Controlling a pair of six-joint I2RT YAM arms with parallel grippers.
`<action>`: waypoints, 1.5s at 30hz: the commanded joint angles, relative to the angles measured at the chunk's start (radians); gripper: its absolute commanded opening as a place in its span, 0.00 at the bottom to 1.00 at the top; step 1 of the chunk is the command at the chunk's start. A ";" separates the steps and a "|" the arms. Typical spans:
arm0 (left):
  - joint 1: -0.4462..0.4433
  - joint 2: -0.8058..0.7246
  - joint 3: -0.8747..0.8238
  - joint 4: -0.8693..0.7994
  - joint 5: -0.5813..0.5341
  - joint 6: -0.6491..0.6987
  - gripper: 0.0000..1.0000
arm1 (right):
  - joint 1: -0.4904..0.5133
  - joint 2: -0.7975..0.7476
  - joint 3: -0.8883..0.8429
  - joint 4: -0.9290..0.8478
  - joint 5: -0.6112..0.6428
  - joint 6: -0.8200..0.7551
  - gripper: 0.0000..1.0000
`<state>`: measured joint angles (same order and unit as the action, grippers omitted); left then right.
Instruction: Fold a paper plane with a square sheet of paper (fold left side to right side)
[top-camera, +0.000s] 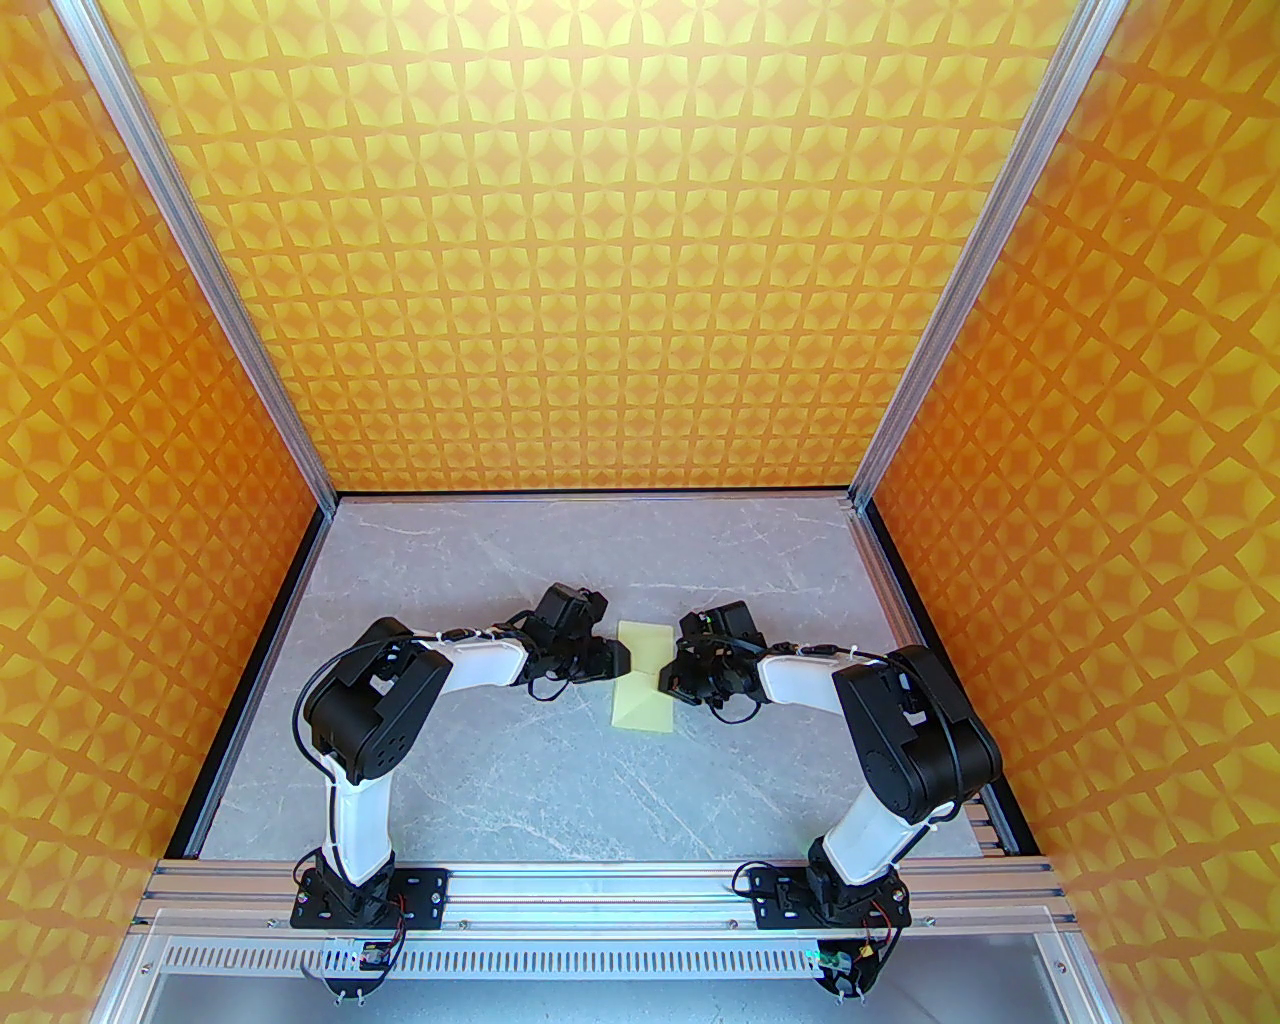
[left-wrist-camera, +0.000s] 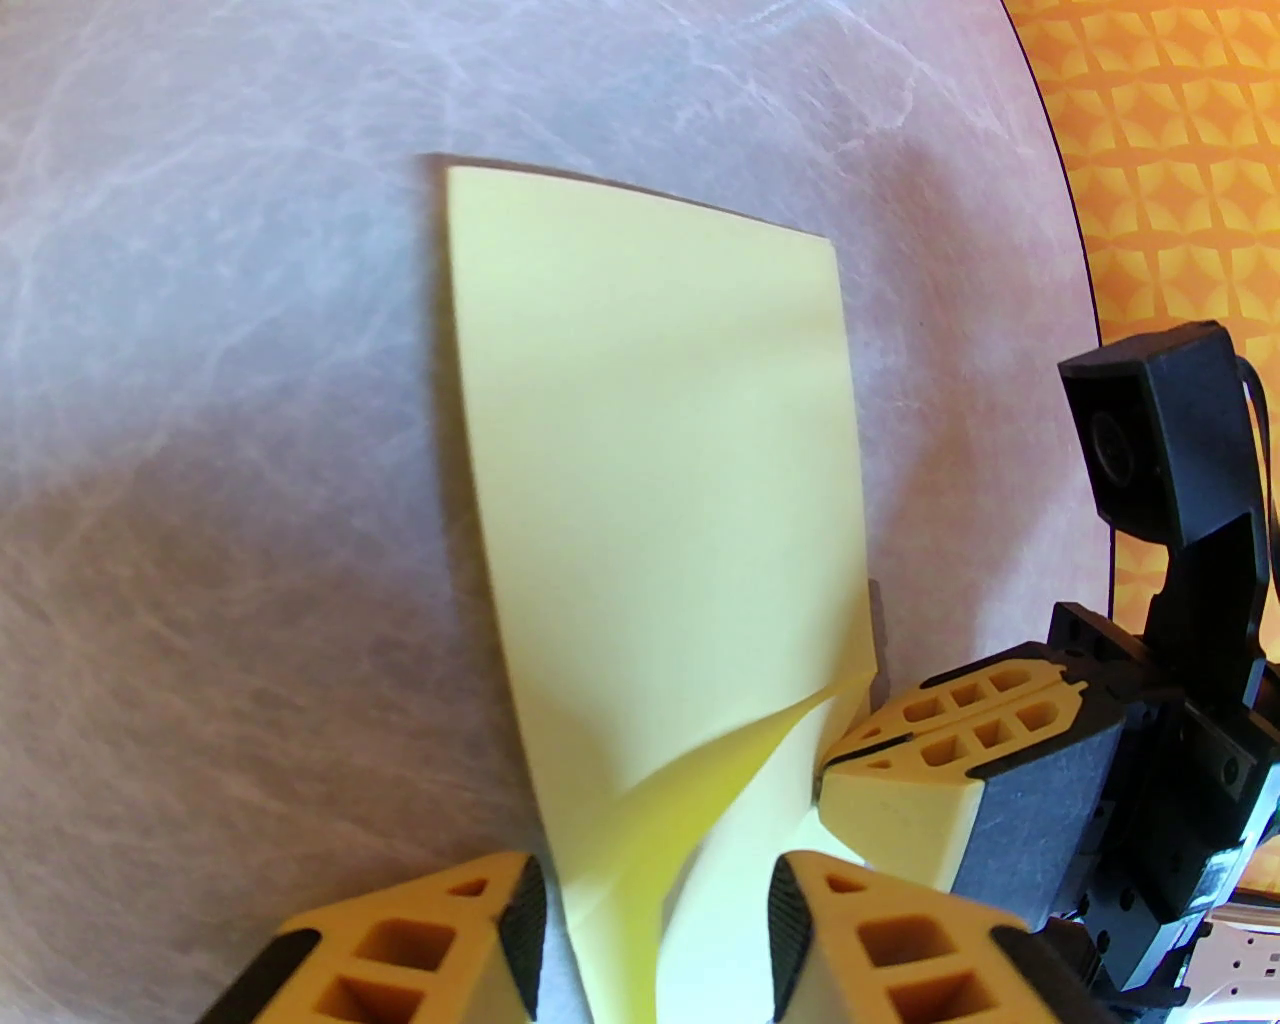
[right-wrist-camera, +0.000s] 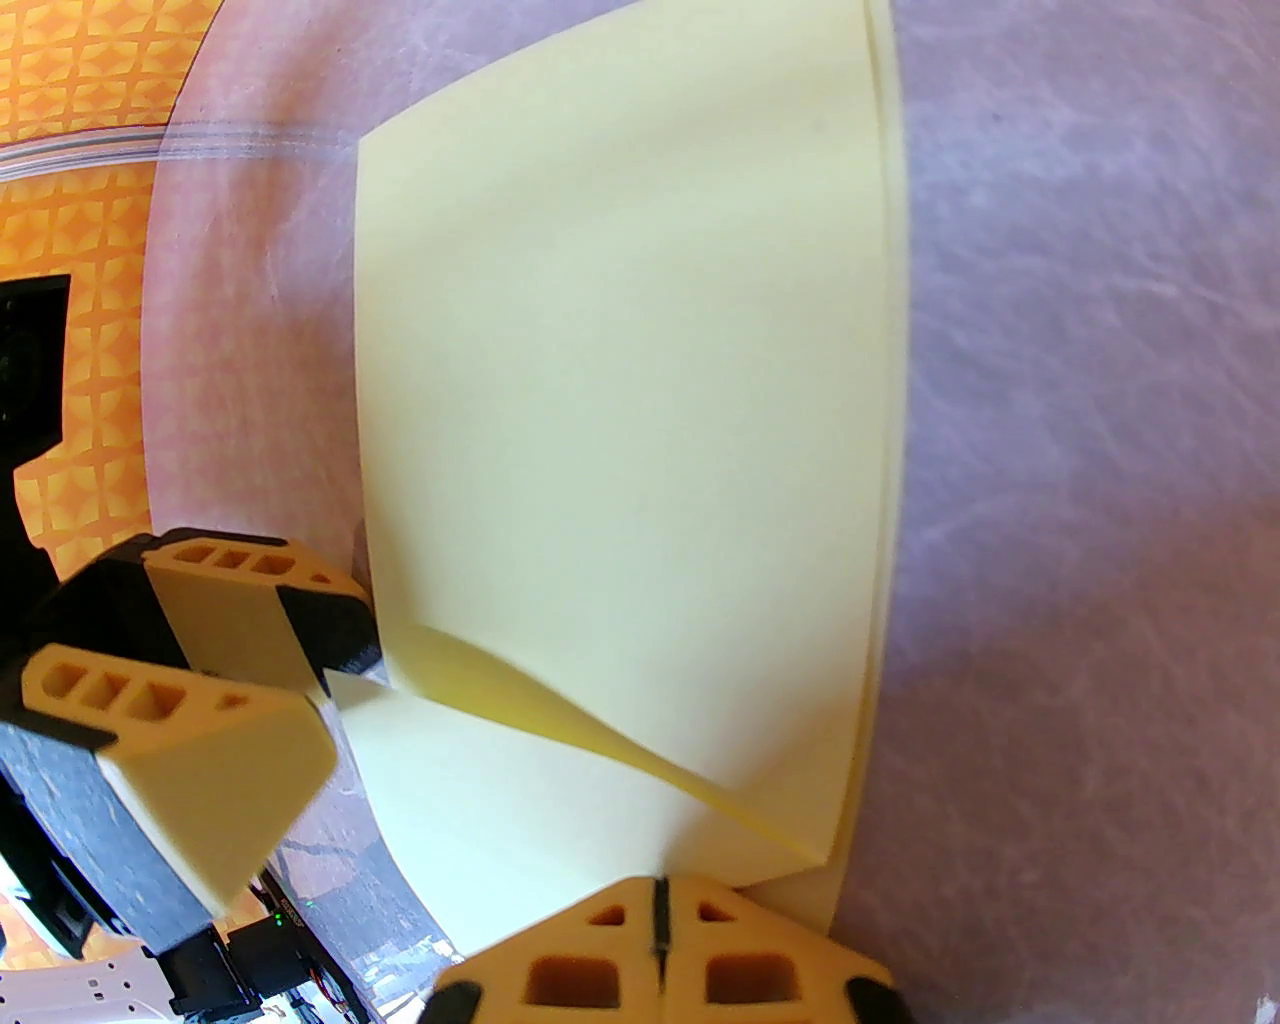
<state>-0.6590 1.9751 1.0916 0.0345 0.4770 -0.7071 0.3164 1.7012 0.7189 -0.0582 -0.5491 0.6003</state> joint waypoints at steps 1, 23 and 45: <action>-0.040 0.003 -0.035 -0.003 0.057 -0.034 0.42 | -0.001 0.016 -0.030 -0.012 0.034 0.001 0.01; -0.021 -0.038 0.106 -0.210 -0.162 0.132 0.48 | -0.002 0.011 -0.027 -0.019 0.027 -0.005 0.02; -0.006 0.024 0.168 -0.259 -0.318 0.081 0.53 | -0.002 0.016 -0.047 0.004 0.030 0.003 0.01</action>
<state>-0.6731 2.0037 1.2526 -0.1993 0.1867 -0.6094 0.3138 1.7012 0.7013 -0.0200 -0.5575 0.6006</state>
